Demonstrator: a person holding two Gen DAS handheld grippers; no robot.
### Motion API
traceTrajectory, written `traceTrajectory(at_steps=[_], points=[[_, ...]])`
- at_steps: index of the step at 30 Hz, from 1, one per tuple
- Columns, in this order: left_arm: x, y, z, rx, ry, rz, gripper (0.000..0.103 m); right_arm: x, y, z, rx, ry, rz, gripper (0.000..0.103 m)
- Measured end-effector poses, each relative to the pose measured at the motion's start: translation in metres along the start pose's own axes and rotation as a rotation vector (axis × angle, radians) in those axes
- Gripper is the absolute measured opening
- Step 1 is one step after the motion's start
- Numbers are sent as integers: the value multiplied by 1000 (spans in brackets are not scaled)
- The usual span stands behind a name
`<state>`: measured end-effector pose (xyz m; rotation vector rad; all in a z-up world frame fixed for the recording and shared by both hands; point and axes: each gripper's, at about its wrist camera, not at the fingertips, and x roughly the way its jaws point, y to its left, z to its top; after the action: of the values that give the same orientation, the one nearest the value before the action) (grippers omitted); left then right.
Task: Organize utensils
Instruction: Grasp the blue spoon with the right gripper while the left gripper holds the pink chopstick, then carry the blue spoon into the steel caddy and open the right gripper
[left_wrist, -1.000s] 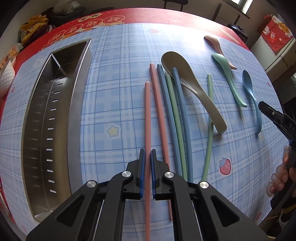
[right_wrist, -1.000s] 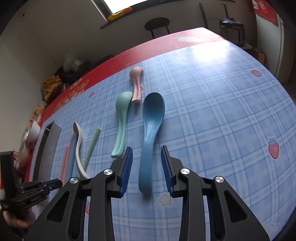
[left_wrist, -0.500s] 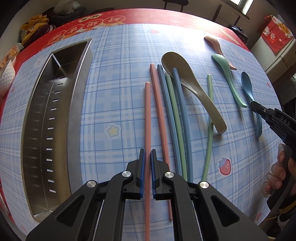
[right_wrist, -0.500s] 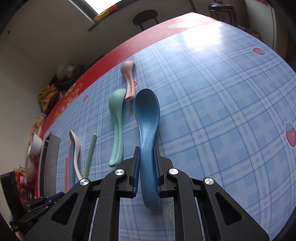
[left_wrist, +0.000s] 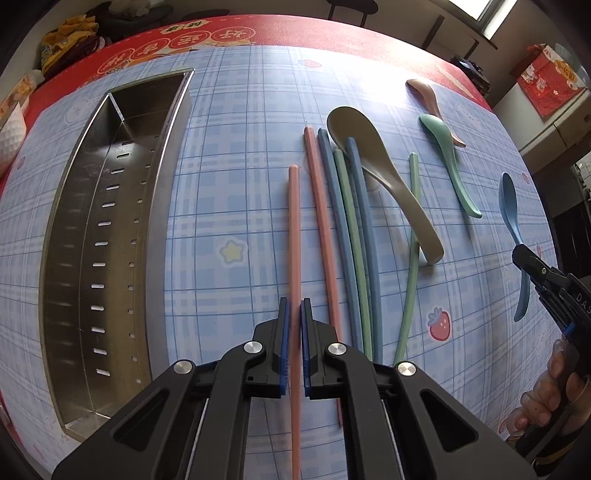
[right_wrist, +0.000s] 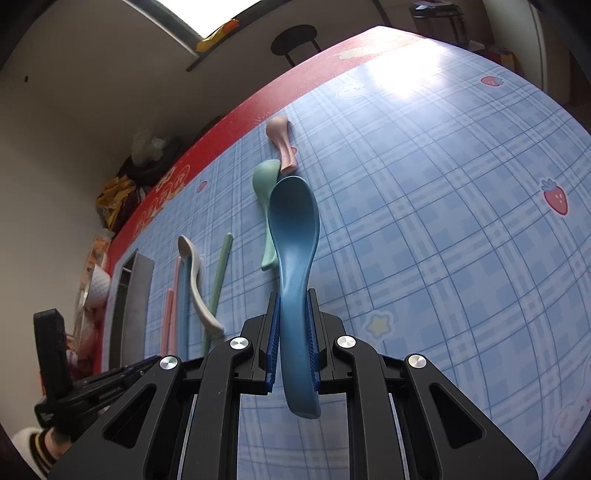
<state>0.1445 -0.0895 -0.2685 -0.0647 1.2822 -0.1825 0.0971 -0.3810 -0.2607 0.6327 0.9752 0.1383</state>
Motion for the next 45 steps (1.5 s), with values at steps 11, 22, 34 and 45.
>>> traceTrajectory(at_steps=[11, 22, 34, 45], points=[[-66, 41, -1, -63, -101, -98, 6, -8, 26, -10, 12, -11, 20, 13], [-59, 117, 35, -141, -79, -46, 6, -15, 44, -19, 31, -26, -44, 14], [-12, 118, 55, -85, 12, -97, 6, -48, 39, -37, 79, -83, -130, 14], [-63, 126, 50, -12, -108, -86, 27, -40, 69, -39, 55, -62, -120, 14]])
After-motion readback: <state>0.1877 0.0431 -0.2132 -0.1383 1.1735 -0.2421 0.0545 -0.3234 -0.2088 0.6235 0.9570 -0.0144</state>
